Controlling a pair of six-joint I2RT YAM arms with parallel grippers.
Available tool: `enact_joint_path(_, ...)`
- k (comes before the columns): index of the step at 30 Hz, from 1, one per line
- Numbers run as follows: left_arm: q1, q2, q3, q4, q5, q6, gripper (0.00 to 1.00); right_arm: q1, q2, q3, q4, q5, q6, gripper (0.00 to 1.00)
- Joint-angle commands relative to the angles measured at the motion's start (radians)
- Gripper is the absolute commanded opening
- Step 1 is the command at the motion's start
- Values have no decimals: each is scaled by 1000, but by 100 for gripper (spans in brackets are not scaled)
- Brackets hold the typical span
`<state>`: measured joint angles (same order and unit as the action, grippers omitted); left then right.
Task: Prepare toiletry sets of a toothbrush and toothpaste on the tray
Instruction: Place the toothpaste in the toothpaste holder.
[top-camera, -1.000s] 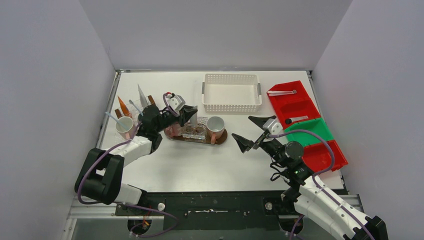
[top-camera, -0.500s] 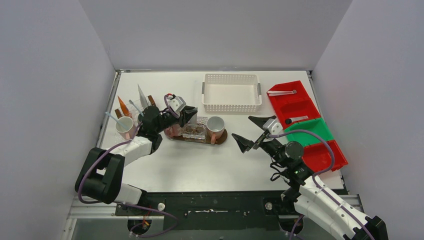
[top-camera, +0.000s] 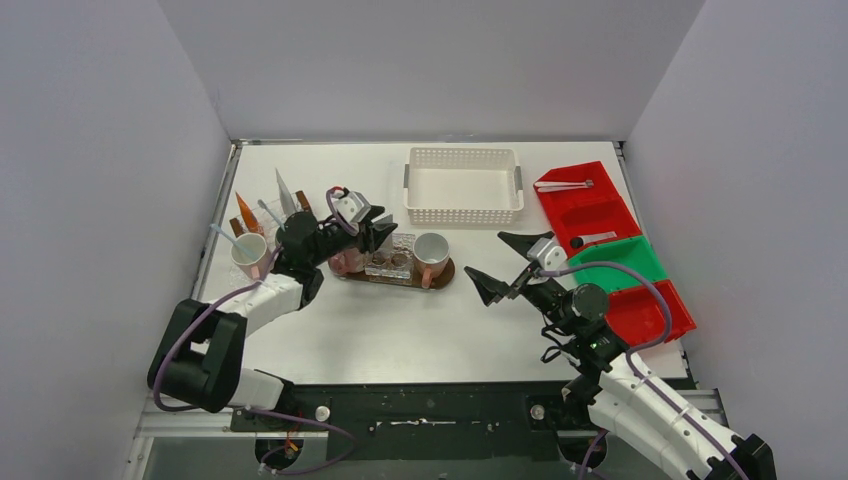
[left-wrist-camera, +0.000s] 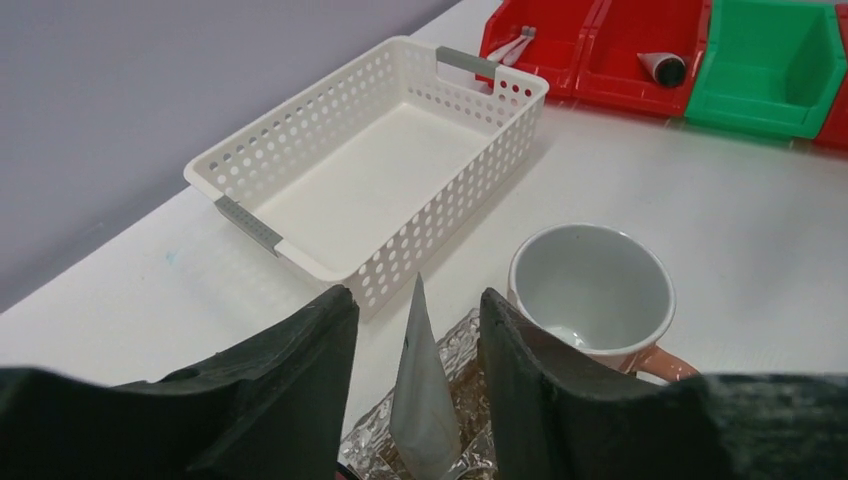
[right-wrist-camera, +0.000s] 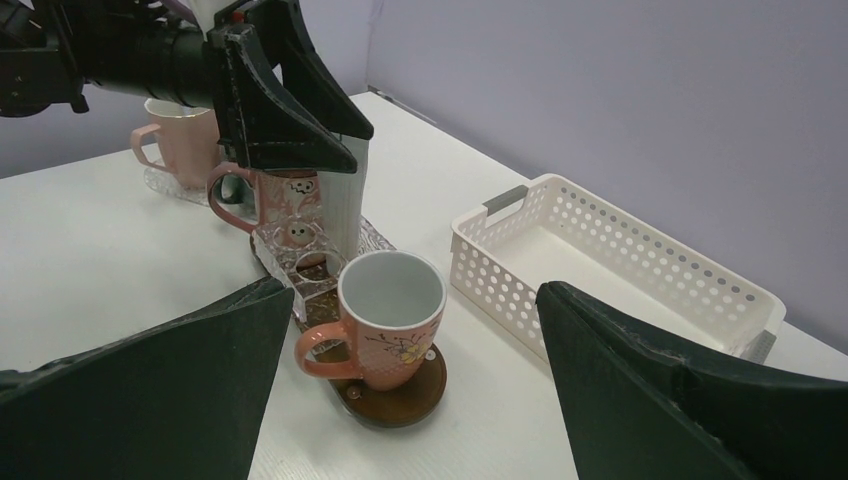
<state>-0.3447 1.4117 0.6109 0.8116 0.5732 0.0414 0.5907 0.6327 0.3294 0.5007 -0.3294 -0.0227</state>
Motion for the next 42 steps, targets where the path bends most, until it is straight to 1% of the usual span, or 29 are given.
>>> enact_joint_path(1, 6, -83, 3, 23, -40, 9, 50, -1, 3, 36, 28, 24, -6, 100)
enact_joint_path(5, 6, -136, 24, -42, -85, -4, 65, -1, 37, 92, -42, 51, 21, 100)
enact_joint_path(8, 6, -178, 41, -86, -136, -31, 76, -2, 80, 162, -129, 113, 70, 100)
enact_joint_path(10, 6, -209, 59, -124, -168, -37, 81, -1, 112, 203, -184, 162, 98, 100)
enact_joint_path(13, 6, -251, 92, -210, -230, -81, 91, -3, 153, 258, -263, 266, 158, 100)
enact_joint_path(17, 6, -302, 141, -332, -297, -106, 97, -9, 213, 333, -383, 469, 261, 100)
enact_joint_path(20, 6, -317, 216, -481, -312, -111, 97, -41, 286, 415, -492, 518, 307, 100)
enact_joint_path(23, 6, -328, 260, -557, -336, -125, 97, -99, 355, 492, -598, 508, 366, 100)
enact_joint_path(27, 9, -341, 307, -677, -397, -138, 97, -190, 420, 538, -651, 474, 404, 100)
enact_joint_path(33, 13, -342, 362, -869, -458, -101, 97, -312, 528, 626, -728, 539, 462, 100)
enact_joint_path(37, 13, -355, 347, -873, -477, -92, 97, -396, 627, 699, -798, 568, 527, 99)
enact_joint_path(42, 12, -353, 342, -883, -547, -78, 97, -498, 729, 734, -832, 544, 587, 92)
